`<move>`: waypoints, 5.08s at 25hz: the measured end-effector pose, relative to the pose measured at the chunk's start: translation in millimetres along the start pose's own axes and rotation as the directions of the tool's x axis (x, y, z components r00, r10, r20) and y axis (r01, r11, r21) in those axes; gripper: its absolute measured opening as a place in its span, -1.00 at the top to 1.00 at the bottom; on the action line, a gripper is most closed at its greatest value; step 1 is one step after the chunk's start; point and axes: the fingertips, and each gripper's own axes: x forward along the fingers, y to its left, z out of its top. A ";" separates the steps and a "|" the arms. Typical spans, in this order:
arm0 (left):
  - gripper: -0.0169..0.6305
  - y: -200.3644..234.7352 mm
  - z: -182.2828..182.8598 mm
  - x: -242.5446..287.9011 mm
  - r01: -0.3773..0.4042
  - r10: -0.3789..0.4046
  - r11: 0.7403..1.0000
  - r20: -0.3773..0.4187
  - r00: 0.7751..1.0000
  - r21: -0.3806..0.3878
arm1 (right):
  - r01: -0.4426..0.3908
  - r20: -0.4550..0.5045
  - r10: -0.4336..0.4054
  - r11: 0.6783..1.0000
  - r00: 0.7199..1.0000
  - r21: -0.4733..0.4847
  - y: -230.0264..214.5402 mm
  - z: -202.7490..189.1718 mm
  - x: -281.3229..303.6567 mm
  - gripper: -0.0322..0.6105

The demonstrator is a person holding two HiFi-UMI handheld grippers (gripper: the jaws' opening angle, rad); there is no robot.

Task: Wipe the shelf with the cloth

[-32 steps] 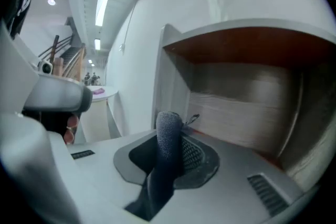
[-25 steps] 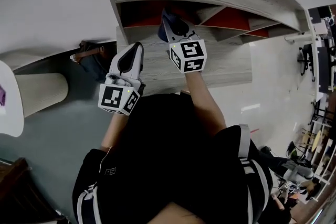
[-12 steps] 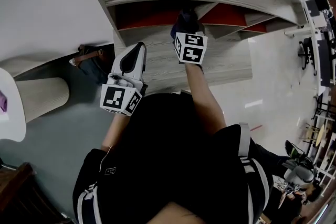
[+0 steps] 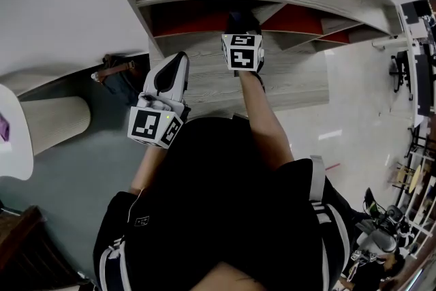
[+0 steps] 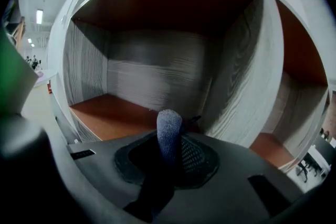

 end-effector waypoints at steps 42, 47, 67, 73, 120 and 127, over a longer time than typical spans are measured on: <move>0.94 51.7 14.0 -33.0 -0.252 0.251 0.968 0.055 0.966 0.009 | -0.358 -0.130 0.335 0.847 0.933 -0.393 147.4 60.6 66.4 0.73; 0.93 58.5 13.3 -47.5 -0.298 0.297 0.955 0.060 0.953 0.002 | -0.388 -0.123 0.374 0.808 0.919 -0.444 172.6 66.8 68.3 0.73; 0.94 39.2 11.6 -82.0 -0.338 0.336 0.941 0.082 0.938 0.000 | -0.530 -0.163 0.555 0.605 0.816 -0.593 222.3 52.5 26.6 0.73; 0.94 32.3 13.1 -85.1 -0.320 0.319 0.947 0.089 0.944 0.005 | -0.553 -0.181 0.580 0.567 0.794 -0.610 226.2 39.4 3.1 0.73; 0.94 -20.7 -18.1 4.3 -0.099 0.100 0.994 -0.008 0.995 0.048 | -0.383 0.341 0.341 0.922 0.876 0.063 53.8 12.4 -148.7 0.73; 0.93 -16.5 -17.5 5.2 -0.112 0.112 0.993 -0.003 0.994 0.047 | -0.347 0.353 0.306 0.936 0.884 0.058 44.3 14.0 -148.5 0.73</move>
